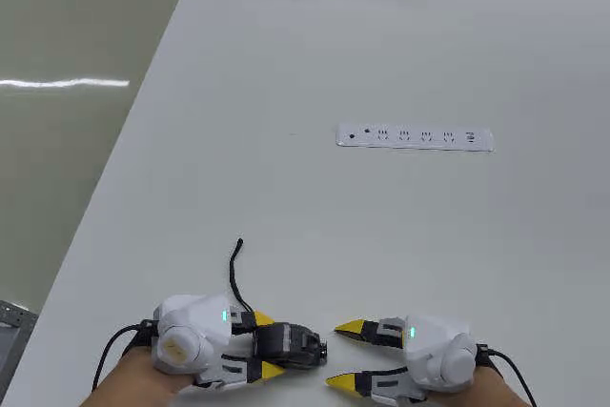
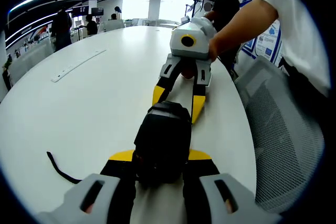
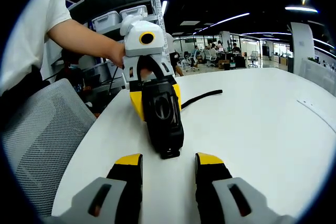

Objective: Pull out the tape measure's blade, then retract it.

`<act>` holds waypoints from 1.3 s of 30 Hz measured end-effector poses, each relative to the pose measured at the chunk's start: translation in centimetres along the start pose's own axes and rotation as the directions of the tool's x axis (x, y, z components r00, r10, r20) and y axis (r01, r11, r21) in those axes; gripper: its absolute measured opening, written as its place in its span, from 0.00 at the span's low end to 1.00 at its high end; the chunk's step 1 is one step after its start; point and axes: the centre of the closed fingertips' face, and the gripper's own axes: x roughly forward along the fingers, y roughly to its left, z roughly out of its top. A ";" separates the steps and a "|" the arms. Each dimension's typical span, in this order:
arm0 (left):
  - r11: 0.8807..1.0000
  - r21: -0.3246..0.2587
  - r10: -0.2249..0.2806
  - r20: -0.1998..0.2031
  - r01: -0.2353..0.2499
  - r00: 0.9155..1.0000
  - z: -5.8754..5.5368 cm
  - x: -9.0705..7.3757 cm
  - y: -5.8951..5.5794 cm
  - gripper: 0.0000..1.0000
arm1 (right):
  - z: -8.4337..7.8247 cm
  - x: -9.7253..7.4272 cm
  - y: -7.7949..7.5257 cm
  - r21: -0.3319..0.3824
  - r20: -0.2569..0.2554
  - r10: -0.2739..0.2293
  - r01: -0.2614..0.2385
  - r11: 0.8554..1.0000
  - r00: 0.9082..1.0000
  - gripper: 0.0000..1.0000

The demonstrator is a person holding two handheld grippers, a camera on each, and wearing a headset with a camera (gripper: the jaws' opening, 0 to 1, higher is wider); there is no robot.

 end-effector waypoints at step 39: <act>1.000 0.012 0.001 -0.011 0.000 1.000 0.0 0.1 0.0 0.30 | 0.0 1.3 -0.2 -0.094 0.002 0.006 -0.006 0.996 1.000 0.21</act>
